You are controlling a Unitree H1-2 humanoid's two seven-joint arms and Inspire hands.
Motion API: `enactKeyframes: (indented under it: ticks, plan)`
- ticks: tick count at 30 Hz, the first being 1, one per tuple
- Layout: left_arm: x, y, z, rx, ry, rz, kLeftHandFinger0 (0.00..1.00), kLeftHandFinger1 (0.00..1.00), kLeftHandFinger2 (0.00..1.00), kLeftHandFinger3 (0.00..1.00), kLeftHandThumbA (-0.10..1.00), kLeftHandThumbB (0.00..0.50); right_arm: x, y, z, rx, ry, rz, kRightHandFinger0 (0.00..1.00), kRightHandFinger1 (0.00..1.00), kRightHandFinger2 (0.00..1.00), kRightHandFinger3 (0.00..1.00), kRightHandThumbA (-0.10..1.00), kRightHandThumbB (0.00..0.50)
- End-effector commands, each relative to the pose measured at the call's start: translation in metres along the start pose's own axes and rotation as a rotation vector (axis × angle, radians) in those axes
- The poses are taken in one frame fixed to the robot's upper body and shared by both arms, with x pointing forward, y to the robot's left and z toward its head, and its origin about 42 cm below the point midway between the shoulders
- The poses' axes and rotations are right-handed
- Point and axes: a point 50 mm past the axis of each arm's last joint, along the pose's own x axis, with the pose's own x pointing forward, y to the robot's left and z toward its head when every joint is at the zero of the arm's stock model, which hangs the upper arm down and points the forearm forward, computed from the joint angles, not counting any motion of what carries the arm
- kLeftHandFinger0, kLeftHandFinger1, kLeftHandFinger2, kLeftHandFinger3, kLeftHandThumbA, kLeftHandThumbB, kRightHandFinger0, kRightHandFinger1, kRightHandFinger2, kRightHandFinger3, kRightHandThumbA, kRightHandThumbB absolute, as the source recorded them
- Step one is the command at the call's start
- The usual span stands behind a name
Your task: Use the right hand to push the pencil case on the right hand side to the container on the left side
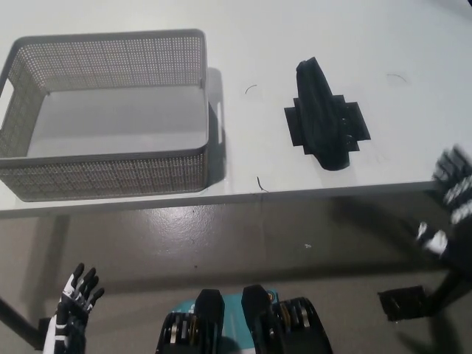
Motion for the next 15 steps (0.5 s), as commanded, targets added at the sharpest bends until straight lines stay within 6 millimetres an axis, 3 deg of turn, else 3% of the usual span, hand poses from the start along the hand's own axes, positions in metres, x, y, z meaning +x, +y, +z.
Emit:
enactKeyframes:
  ticks: [1,6,10,13,15]
  plan:
    - [0.002,0.007,0.015,0.010,-0.101,-0.007,1.00,1.00,1.00,1.00,1.00,0.403,0.036,-0.011,0.025,-0.003,-0.096,0.001,1.00,1.00,1.00,1.00,1.00,0.189]
    - [0.001,0.008,0.016,0.004,-0.104,-0.003,1.00,1.00,1.00,1.00,1.00,0.378,0.080,-0.020,0.039,-0.029,-0.116,0.023,1.00,1.00,1.00,1.00,1.00,0.231]
    - [0.002,0.009,0.017,0.001,-0.108,-0.006,1.00,1.00,1.00,1.00,1.00,0.383,0.121,-0.024,0.047,-0.060,-0.127,0.060,1.00,1.00,1.00,1.00,1.00,0.359]
    - [0.002,0.009,0.017,0.006,-0.107,-0.010,1.00,1.00,1.00,1.00,1.00,0.387,0.142,-0.026,0.047,-0.043,-0.112,0.075,1.00,1.00,1.00,1.00,1.00,0.381]
    - [0.003,0.009,0.017,0.003,-0.111,-0.013,1.00,1.00,1.00,1.00,1.00,0.393,0.166,-0.027,0.047,-0.021,-0.101,0.082,1.00,1.00,1.00,1.00,1.00,0.344]
